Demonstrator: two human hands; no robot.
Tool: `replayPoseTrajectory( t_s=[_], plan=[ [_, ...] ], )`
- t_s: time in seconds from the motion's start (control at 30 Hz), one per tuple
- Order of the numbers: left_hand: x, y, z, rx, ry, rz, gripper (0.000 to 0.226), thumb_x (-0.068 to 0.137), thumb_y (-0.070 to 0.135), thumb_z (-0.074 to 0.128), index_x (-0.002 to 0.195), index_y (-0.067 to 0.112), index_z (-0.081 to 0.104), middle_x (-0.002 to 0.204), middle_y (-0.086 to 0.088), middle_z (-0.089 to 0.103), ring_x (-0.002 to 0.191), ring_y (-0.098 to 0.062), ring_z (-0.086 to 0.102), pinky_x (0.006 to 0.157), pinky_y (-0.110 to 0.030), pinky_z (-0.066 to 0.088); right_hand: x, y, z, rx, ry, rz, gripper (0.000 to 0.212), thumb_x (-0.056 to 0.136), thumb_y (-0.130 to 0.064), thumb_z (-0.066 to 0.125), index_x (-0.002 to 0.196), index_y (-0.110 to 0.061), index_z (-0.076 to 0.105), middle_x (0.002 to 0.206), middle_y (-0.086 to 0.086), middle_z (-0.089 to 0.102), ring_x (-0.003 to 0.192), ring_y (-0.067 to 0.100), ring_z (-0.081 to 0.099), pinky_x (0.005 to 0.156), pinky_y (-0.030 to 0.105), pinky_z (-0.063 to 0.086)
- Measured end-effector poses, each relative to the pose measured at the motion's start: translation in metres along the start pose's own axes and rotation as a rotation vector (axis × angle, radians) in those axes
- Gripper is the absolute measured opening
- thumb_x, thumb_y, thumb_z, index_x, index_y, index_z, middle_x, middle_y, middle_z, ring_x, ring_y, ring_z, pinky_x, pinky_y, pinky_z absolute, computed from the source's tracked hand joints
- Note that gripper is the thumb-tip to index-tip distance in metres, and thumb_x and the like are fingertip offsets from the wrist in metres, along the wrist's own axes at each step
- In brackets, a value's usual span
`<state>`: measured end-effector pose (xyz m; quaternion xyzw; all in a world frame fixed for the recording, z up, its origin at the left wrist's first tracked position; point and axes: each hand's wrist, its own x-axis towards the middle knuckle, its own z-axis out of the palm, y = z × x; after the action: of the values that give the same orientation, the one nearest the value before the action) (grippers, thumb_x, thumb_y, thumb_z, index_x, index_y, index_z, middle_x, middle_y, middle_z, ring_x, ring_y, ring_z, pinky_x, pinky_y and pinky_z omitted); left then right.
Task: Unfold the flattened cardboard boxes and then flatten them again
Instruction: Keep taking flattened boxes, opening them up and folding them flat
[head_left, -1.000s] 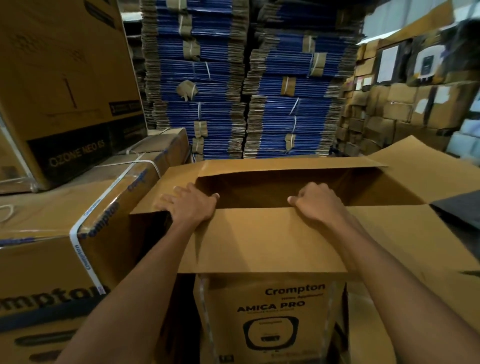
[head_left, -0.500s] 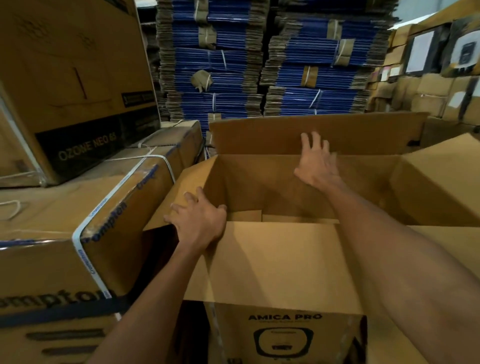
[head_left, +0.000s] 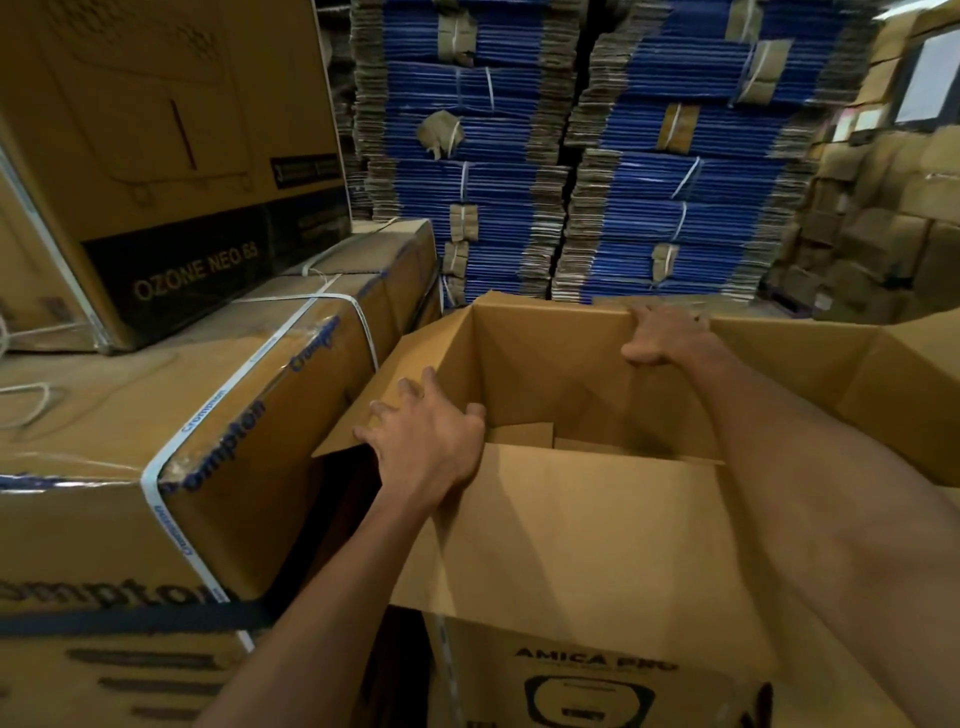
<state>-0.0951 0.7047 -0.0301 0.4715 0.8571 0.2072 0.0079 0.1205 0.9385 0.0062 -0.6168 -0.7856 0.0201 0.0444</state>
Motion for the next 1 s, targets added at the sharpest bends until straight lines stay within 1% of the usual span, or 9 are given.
replayPoseTrajectory(
  t_s=[0.17, 0.27, 0.4, 0.47, 0.53, 0.7, 0.87, 0.93, 1.0],
  plan=[
    [-0.001, 0.002, -0.003, -0.021, -0.009, -0.017, 0.081, 0.095, 0.062, 0.04, 0.161, 0.023, 0.015, 0.167, -0.013, 0.021, 0.149, -0.049, 0.022, 0.115, -0.073, 0.016, -0.002, 0.0, 0.001, 0.016, -0.029, 0.001, 0.092, 0.083, -0.029, 0.069, 0.159, -0.024, 0.018, 0.163, 0.007, 0.024, 0.149, 0.034, 0.021, 0.119, 0.064, 0.018],
    [-0.004, 0.001, -0.005, -0.026, -0.016, -0.023, 0.081, 0.095, 0.062, 0.039, 0.161, 0.022, 0.015, 0.167, -0.014, 0.022, 0.148, -0.049, 0.024, 0.114, -0.072, 0.017, -0.024, -0.011, 0.0, 0.03, 0.034, -0.009, 0.083, 0.088, -0.028, 0.066, 0.157, -0.022, 0.021, 0.16, 0.012, 0.028, 0.145, 0.038, 0.027, 0.117, 0.062, 0.026],
    [-0.006, 0.001, -0.008, -0.023, -0.019, -0.014, 0.081, 0.094, 0.063, 0.039, 0.16, 0.022, 0.018, 0.166, -0.014, 0.024, 0.147, -0.049, 0.025, 0.114, -0.073, 0.017, -0.075, -0.03, -0.01, 0.171, 0.136, -0.089, 0.05, 0.091, -0.019, 0.06, 0.14, -0.013, 0.051, 0.129, 0.015, 0.061, 0.112, 0.031, 0.061, 0.096, 0.048, 0.053],
    [-0.007, 0.0, -0.009, 0.003, -0.01, 0.003, 0.08, 0.095, 0.063, 0.039, 0.16, 0.021, 0.021, 0.165, -0.015, 0.026, 0.147, -0.046, 0.026, 0.114, -0.073, 0.016, -0.108, -0.036, -0.012, 0.268, 0.173, -0.115, 0.032, 0.092, -0.014, 0.059, 0.123, -0.013, 0.066, 0.11, 0.009, 0.07, 0.09, 0.02, 0.067, 0.08, 0.039, 0.059],
    [-0.011, -0.001, -0.009, 0.025, 0.03, 0.024, 0.077, 0.095, 0.062, 0.039, 0.158, 0.019, 0.027, 0.162, -0.015, 0.031, 0.146, -0.043, 0.03, 0.116, -0.071, 0.017, -0.144, -0.036, -0.01, 0.33, 0.211, -0.125, 0.024, 0.096, -0.016, 0.06, 0.117, -0.02, 0.069, 0.1, 0.002, 0.07, 0.081, 0.013, 0.065, 0.072, 0.032, 0.057],
    [-0.026, -0.007, -0.008, -0.144, 0.192, 0.155, 0.056, 0.101, 0.051, 0.043, 0.145, 0.016, 0.048, 0.152, -0.014, 0.043, 0.142, -0.036, 0.034, 0.118, -0.056, 0.023, -0.225, 0.004, 0.003, 0.356, 0.408, -0.047, 0.012, 0.098, -0.028, 0.06, 0.104, -0.026, 0.071, 0.092, -0.003, 0.069, 0.082, 0.014, 0.064, 0.076, 0.035, 0.058],
    [-0.053, -0.047, -0.008, -0.529, 0.299, 0.48, 0.027, 0.1, 0.023, 0.06, 0.127, 0.021, 0.06, 0.137, -0.005, 0.052, 0.129, -0.021, 0.045, 0.106, -0.041, 0.038, -0.282, 0.094, 0.023, 0.314, 0.575, 0.056, 0.032, 0.099, -0.038, 0.052, 0.115, -0.019, 0.071, 0.109, 0.004, 0.073, 0.102, 0.026, 0.064, 0.092, 0.042, 0.052],
    [-0.06, -0.068, -0.005, -0.695, 0.39, 0.39, 0.025, 0.099, 0.013, 0.061, 0.124, 0.017, 0.063, 0.129, -0.003, 0.056, 0.121, -0.019, 0.052, 0.102, -0.037, 0.042, -0.303, 0.128, 0.024, 0.298, 0.572, 0.123, 0.034, 0.098, -0.039, 0.053, 0.12, -0.019, 0.069, 0.121, 0.006, 0.07, 0.116, 0.029, 0.059, 0.101, 0.046, 0.045],
    [-0.058, -0.081, 0.004, -0.911, 0.304, 0.131, 0.027, 0.102, 0.013, 0.057, 0.128, 0.016, 0.061, 0.125, -0.001, 0.058, 0.117, -0.019, 0.055, 0.098, -0.037, 0.045, -0.322, 0.156, 0.024, 0.347, 0.587, 0.238, 0.034, 0.098, -0.033, 0.059, 0.128, -0.018, 0.065, 0.132, 0.006, 0.064, 0.125, 0.03, 0.053, 0.107, 0.05, 0.04]
  ],
)
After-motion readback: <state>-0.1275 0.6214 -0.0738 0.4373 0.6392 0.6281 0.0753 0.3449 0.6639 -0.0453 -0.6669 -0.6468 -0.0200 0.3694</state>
